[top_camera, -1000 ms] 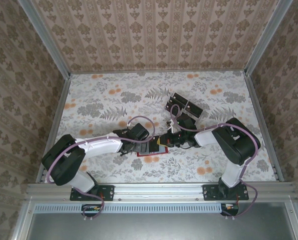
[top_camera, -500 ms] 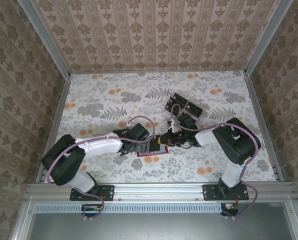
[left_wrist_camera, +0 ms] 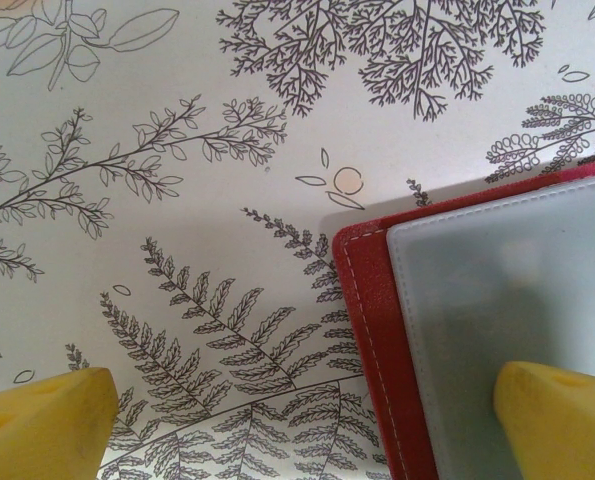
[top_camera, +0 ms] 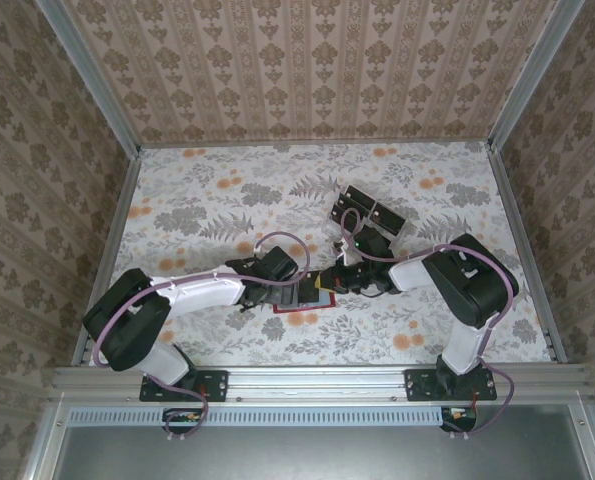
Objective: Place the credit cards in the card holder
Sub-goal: Insert the credit card into the card slot.
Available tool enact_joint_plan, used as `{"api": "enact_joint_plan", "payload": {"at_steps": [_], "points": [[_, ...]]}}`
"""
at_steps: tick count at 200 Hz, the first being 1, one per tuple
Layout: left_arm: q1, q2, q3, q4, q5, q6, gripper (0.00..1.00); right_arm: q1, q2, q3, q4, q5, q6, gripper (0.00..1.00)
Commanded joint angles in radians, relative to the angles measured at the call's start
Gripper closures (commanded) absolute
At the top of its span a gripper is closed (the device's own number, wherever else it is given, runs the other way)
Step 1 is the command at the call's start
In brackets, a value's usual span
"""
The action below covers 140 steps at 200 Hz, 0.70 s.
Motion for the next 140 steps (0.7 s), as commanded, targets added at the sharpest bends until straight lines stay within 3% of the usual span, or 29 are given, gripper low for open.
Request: {"api": "enact_joint_plan", "payload": {"at_steps": [1,140], "points": [[-0.006,0.027,-0.025,-0.059,-0.002,-0.009,0.0,0.01,0.025,0.012,-0.04,-0.005,-0.027,1.0],[-0.007,0.031,-0.022,-0.055,0.0,-0.008,0.0,0.026,0.02,0.009,-0.063,-0.025,-0.042,1.0]]}}
